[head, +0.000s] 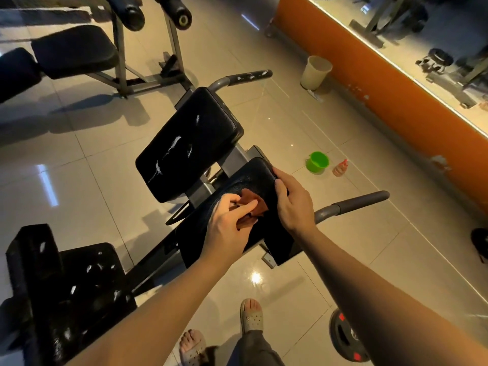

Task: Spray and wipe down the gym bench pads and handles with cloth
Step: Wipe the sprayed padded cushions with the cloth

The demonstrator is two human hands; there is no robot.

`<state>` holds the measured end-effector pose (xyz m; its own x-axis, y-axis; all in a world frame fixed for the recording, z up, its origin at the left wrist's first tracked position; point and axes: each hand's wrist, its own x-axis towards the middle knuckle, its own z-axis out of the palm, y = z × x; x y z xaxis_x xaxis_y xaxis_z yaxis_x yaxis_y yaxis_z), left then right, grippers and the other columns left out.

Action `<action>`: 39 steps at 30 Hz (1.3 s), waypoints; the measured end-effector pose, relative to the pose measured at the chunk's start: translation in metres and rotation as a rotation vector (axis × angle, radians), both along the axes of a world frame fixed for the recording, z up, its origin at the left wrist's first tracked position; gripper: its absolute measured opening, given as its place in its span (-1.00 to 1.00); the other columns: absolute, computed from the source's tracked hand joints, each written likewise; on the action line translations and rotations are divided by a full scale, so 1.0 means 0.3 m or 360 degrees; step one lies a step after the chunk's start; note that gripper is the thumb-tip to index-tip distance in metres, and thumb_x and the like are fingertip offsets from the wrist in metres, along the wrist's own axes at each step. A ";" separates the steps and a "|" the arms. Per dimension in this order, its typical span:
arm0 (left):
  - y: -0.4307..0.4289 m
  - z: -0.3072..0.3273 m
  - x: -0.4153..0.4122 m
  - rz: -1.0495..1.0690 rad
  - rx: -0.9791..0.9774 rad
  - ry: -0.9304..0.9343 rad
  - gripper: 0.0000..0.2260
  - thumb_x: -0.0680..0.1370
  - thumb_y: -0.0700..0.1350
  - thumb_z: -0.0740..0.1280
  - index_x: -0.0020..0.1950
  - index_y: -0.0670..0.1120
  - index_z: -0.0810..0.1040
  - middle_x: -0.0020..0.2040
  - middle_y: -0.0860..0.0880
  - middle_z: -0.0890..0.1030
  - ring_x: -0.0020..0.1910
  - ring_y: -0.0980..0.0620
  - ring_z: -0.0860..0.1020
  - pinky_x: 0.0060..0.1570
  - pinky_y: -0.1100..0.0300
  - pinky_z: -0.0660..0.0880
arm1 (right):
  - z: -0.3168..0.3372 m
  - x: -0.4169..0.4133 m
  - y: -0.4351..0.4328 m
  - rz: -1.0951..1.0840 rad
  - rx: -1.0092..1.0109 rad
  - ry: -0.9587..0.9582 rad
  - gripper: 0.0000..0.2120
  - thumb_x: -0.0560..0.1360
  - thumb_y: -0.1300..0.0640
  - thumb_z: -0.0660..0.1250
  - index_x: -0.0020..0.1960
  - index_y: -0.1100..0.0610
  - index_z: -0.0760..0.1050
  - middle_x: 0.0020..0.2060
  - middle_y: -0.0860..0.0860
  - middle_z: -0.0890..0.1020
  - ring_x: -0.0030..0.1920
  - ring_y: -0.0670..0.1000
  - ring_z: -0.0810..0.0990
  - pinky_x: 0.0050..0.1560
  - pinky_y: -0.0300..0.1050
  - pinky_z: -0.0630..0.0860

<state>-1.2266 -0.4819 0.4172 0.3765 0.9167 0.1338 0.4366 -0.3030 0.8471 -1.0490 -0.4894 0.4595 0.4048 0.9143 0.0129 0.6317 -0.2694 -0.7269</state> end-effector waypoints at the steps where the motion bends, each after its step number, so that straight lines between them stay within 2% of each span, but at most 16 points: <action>1: -0.011 -0.023 -0.026 0.0018 -0.0006 0.0000 -0.62 0.50 -0.16 0.54 0.30 0.04 0.65 0.21 0.11 0.42 0.25 0.04 0.46 0.20 0.14 0.57 | 0.003 0.006 0.004 0.0011 0.0014 -0.0021 -0.65 0.74 0.02 0.06 0.46 -0.06 0.46 0.36 -0.07 0.56 0.32 -0.06 0.47 0.37 -0.01 0.41; 4: -0.054 -0.092 -0.136 0.0258 -0.0238 -0.0007 -0.63 0.48 -0.20 0.55 0.27 0.00 0.66 0.18 0.07 0.43 0.19 0.06 0.50 0.14 0.13 0.63 | -0.025 0.027 0.008 0.0047 0.0050 -0.0032 -0.64 0.74 0.03 0.06 0.47 -0.07 0.45 0.37 -0.09 0.55 0.34 -0.06 0.45 0.37 -0.07 0.36; 6: -0.057 -0.096 -0.154 0.0375 -0.0359 0.0046 -0.65 0.50 -0.19 0.54 0.27 -0.05 0.65 0.15 0.05 0.43 0.14 0.08 0.49 0.09 0.21 0.62 | -0.041 0.032 0.010 0.0067 0.0031 -0.0008 -0.62 0.73 -0.01 0.03 0.47 -0.08 0.43 0.37 -0.10 0.54 0.35 -0.07 0.45 0.39 -0.04 0.36; 8: -0.022 -0.055 -0.097 0.0377 -0.0350 0.0039 -0.66 0.52 -0.15 0.52 0.29 -0.06 0.64 0.14 0.07 0.42 0.11 0.13 0.48 -0.02 0.39 0.55 | -0.042 0.038 0.011 0.0077 -0.0002 0.0042 -0.59 0.70 -0.04 0.01 0.48 -0.09 0.42 0.38 -0.10 0.53 0.35 -0.08 0.44 0.40 0.01 0.37; 10: 0.040 0.007 -0.001 0.0323 -0.0251 -0.0043 -0.65 0.53 -0.11 0.52 0.31 -0.02 0.63 0.14 0.11 0.39 0.09 0.19 0.45 -0.01 0.44 0.50 | -0.034 0.044 0.014 0.0091 -0.0020 0.0103 -0.56 0.67 -0.07 -0.01 0.48 -0.08 0.41 0.39 -0.09 0.52 0.35 -0.06 0.43 0.41 0.06 0.38; 13: 0.131 0.060 0.076 0.0169 -0.0085 -0.0122 -0.64 0.53 -0.11 0.51 0.33 0.01 0.63 0.17 0.11 0.38 0.15 0.14 0.46 0.14 0.35 0.51 | -0.029 0.052 0.018 0.0125 -0.0018 0.0126 -0.56 0.66 -0.07 0.01 0.49 -0.09 0.41 0.39 -0.10 0.53 0.36 -0.06 0.44 0.42 0.11 0.39; 16: 0.127 -0.003 0.003 0.0030 0.0004 -0.0058 -0.62 0.52 -0.15 0.51 0.34 0.04 0.63 0.19 0.13 0.37 0.22 0.07 0.45 0.18 0.25 0.54 | -0.045 0.062 0.018 0.0119 -0.0016 0.0135 -0.57 0.67 -0.11 0.04 0.50 -0.15 0.39 0.39 -0.15 0.53 0.36 -0.07 0.46 0.41 0.16 0.41; 21: 0.000 -0.140 -0.203 0.0191 -0.0158 0.0130 -0.62 0.52 -0.14 0.51 0.33 0.04 0.62 0.16 0.14 0.38 0.20 0.05 0.47 0.17 0.03 0.61 | -0.058 0.066 0.017 0.0103 0.0028 0.0100 -0.59 0.67 -0.10 0.06 0.50 -0.19 0.38 0.38 -0.19 0.52 0.37 -0.09 0.45 0.43 0.15 0.41; 26: 0.136 0.020 0.018 0.0105 0.0004 -0.0054 -0.66 0.53 -0.12 0.50 0.31 0.01 0.64 0.19 0.12 0.39 0.22 0.06 0.46 0.20 0.20 0.55 | -0.066 0.071 0.020 0.0125 0.0069 0.0093 -0.60 0.68 -0.08 0.06 0.48 -0.17 0.41 0.37 -0.18 0.54 0.36 -0.08 0.47 0.40 0.17 0.43; 29: 0.230 0.091 0.142 0.0119 0.0069 -0.0160 -0.66 0.54 -0.12 0.50 0.31 0.04 0.64 0.18 0.09 0.40 0.22 0.06 0.47 0.23 0.21 0.52 | -0.066 0.074 0.023 0.0118 0.0110 0.0129 -0.60 0.67 -0.02 0.08 0.47 -0.14 0.44 0.37 -0.18 0.55 0.37 -0.10 0.47 0.41 0.15 0.41; 33: 0.077 -0.056 -0.017 0.0136 0.0112 -0.0053 -0.60 0.51 -0.19 0.52 0.32 0.06 0.64 0.19 0.11 0.41 0.20 0.04 0.47 0.16 0.31 0.51 | -0.065 0.079 0.019 0.0133 0.0090 0.0081 -0.57 0.68 -0.08 0.03 0.48 -0.12 0.43 0.37 -0.16 0.54 0.37 -0.09 0.46 0.42 0.14 0.40; 36: -0.081 -0.211 -0.253 0.0300 -0.0198 0.0052 -0.55 0.50 -0.23 0.52 0.31 0.14 0.58 0.18 0.12 0.45 0.19 0.06 0.50 0.18 0.16 0.59 | -0.059 0.075 0.020 0.0134 0.0098 0.0075 -0.57 0.69 -0.03 0.02 0.49 -0.08 0.43 0.37 -0.13 0.55 0.35 -0.09 0.46 0.43 0.08 0.39; 38: -0.083 -0.229 -0.297 0.0443 -0.0420 0.0141 -0.60 0.51 -0.18 0.52 0.31 0.05 0.61 0.14 0.09 0.47 0.12 0.09 0.51 0.19 0.12 0.59 | -0.058 0.069 0.015 0.0135 0.0092 0.0069 -0.57 0.69 -0.02 0.02 0.49 -0.06 0.43 0.36 -0.11 0.56 0.35 -0.08 0.47 0.43 0.06 0.40; 39: -0.063 -0.208 -0.272 0.0499 -0.0458 0.0154 -0.63 0.51 -0.16 0.52 0.31 0.00 0.63 0.12 0.08 0.47 0.09 0.09 0.51 0.17 0.17 0.59 | -0.058 0.066 0.012 0.0128 0.0093 0.0063 -0.57 0.69 -0.02 0.02 0.49 -0.05 0.43 0.36 -0.11 0.56 0.35 -0.09 0.47 0.43 0.06 0.40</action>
<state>-1.3083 -0.5008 0.3549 0.0724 0.9835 -0.1661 0.5512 0.0993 0.8284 -1.0290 -0.4858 0.4421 0.3313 0.9421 0.0526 0.6201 -0.1754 -0.7647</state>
